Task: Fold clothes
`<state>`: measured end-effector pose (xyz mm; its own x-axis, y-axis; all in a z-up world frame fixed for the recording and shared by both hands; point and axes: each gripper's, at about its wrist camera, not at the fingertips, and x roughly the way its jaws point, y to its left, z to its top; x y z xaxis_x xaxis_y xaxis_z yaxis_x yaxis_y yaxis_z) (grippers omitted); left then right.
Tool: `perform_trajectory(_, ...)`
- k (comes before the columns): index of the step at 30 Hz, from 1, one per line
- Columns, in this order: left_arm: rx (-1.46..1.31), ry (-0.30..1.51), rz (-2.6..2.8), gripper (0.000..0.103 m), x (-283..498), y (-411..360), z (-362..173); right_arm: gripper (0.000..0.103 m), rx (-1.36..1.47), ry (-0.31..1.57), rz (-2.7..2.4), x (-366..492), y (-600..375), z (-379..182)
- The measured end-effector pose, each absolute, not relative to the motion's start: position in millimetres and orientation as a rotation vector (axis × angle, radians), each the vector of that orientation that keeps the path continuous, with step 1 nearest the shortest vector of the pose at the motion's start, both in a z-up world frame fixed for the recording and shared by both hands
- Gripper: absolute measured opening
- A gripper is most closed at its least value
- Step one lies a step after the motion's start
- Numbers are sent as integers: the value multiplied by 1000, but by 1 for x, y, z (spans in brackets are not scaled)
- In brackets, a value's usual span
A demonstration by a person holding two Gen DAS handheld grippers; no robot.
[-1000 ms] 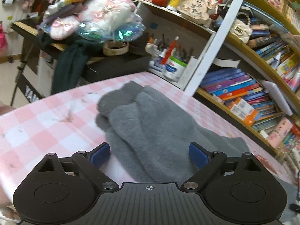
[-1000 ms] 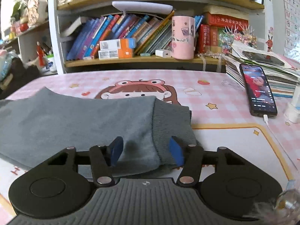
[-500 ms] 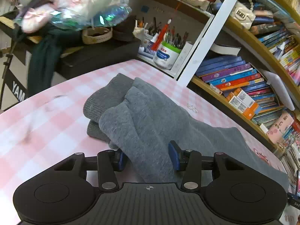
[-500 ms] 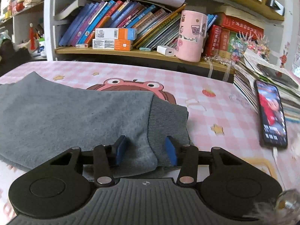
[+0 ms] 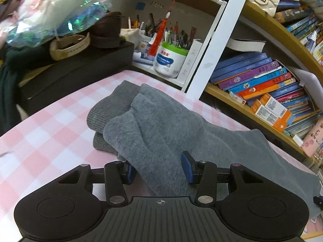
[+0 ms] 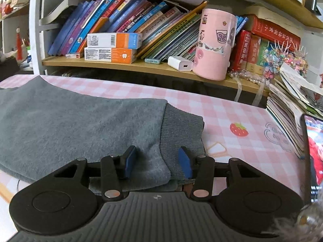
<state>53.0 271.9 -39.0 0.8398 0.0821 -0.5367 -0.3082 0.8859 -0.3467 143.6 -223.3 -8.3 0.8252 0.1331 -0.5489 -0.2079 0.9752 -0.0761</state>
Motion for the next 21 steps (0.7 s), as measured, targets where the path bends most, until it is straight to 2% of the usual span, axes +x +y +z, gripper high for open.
perform_trajectory(5,-440,523,215,44,68,270,-41,51,-116,576,194,154,-225,-8)
perform_trajectory(9,-446,509,206,47,64,271,-42,59,-93,571,215,153,-227,-8)
perform_trajectory(10,-450,507,202,49,62,271,-43,62,-93,564,214,152,-227,-7)
perform_trajectory(12,-455,504,193,52,62,272,-43,75,-86,542,205,149,-228,-6)
perform_trajectory(13,-457,503,189,53,62,272,-43,77,-75,526,198,146,-229,-4)
perform_trajectory(17,-456,502,166,73,63,272,-43,82,-12,476,186,135,-233,4)
perform_trajectory(21,-446,504,154,77,64,270,-43,86,10,452,235,128,-214,11)
